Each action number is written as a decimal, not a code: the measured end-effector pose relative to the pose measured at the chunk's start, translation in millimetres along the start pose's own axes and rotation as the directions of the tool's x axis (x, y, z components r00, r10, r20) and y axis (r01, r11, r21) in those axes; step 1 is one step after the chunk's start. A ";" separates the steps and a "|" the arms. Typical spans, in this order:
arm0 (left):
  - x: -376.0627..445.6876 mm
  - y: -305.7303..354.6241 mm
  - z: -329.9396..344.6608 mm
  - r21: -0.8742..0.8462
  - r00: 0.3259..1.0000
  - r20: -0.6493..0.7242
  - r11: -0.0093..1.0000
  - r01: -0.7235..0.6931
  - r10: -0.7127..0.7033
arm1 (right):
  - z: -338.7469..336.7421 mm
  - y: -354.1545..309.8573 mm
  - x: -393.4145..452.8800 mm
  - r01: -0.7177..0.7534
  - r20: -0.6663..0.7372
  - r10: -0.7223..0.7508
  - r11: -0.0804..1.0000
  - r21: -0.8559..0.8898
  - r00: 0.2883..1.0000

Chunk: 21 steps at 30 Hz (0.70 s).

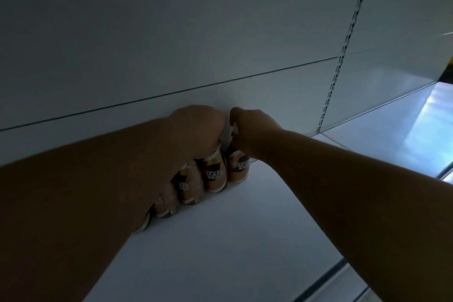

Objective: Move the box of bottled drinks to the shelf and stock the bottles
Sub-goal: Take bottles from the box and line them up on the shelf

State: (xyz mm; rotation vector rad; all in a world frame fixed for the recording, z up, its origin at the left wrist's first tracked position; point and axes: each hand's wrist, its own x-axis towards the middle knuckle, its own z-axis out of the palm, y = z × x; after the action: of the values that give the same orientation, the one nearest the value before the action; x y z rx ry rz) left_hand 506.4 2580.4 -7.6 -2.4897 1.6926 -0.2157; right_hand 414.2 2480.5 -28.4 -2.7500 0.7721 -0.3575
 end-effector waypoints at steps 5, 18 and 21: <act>-15.6 13.4 -7.6 -0.024 0.986 -0.157 0.999 0.045 -0.048 | -16.1 -0.9 -9.2 -0.006 -0.005 0.007 0.999 0.032 1.000; -108.6 196.9 -49.7 -0.268 0.966 -0.197 0.939 -0.216 0.166 | -171.2 56.1 -236.5 -0.256 -0.237 0.180 0.903 -0.346 0.955; -135.4 276.5 -44.2 -0.277 0.941 -0.179 0.903 -0.329 0.288 | -184.4 83.2 -314.4 -0.384 -0.241 0.312 0.846 -0.369 0.919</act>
State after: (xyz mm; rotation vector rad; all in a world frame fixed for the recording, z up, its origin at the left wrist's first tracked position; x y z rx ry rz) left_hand 196.5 2604.2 -21.0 -2.3964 2.3053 -0.0963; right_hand 58.7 2546.7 66.6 -2.8846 1.5285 -0.3953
